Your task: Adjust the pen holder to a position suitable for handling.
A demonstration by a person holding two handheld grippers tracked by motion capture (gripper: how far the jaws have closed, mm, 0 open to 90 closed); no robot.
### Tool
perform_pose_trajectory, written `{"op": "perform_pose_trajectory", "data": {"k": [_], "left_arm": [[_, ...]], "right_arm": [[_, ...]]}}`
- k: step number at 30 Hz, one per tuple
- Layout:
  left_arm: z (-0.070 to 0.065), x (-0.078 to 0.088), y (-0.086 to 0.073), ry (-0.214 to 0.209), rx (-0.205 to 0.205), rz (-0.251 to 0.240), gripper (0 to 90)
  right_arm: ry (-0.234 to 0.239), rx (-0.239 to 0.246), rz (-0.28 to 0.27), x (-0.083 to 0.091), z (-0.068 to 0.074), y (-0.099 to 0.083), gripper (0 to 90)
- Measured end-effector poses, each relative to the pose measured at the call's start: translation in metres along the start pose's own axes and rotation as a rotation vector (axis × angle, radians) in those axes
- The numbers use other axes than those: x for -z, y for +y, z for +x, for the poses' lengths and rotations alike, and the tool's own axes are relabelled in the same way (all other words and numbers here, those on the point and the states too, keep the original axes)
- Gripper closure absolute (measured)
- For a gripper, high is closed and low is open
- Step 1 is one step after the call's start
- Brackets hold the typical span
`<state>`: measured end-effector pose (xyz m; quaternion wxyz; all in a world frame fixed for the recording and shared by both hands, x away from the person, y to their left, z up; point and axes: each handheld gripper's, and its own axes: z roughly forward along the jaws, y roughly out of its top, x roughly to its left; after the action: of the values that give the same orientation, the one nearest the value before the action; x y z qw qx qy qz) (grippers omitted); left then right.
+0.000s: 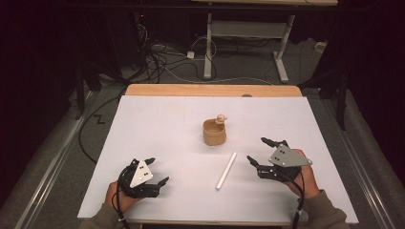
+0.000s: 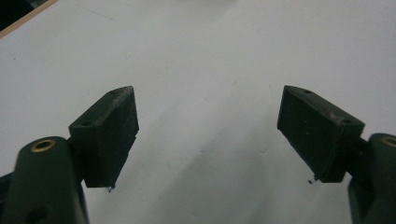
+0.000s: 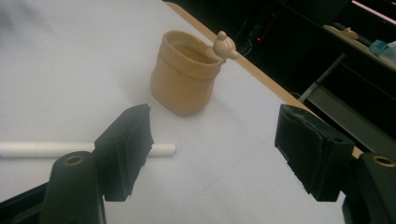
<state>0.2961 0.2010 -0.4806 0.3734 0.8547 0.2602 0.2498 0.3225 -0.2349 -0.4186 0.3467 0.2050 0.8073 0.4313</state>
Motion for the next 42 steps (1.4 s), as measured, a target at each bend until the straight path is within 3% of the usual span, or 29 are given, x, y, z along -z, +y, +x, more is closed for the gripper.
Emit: {"op": "perform_pose_trajectory", "data": {"k": [3,4,15,25,29,34,42], "left_arm": [[0.000,0.000,0.000,0.001,-0.002,0.002,19.6],[0.000,0.000,0.000,0.001,-0.003,0.003,19.6],[-0.001,-0.001,0.000,0.001,-0.009,0.009,19.6],[0.000,-0.002,0.000,0.000,-0.005,0.008,19.6],[0.001,-0.003,0.001,-0.001,-0.005,0.006,19.6],[0.001,-0.003,0.000,-0.002,-0.003,0.004,19.6],[-0.002,-0.003,0.005,-0.006,0.013,0.006,20.5]], "right_arm": [[-0.016,-0.012,-0.011,0.007,0.000,-0.010,27.3],[-0.021,-0.042,-0.013,0.011,-0.001,-0.017,27.3],[-0.059,-0.087,0.007,0.032,-0.006,-0.050,25.0],[-0.088,-0.129,0.058,0.042,-0.004,-0.081,24.9],[-0.091,-0.117,0.075,0.045,-0.001,-0.087,24.9],[-0.093,-0.120,0.058,0.048,0.000,-0.088,24.9],[-0.108,-0.152,0.034,0.049,-0.003,-0.087,25.1]]}}
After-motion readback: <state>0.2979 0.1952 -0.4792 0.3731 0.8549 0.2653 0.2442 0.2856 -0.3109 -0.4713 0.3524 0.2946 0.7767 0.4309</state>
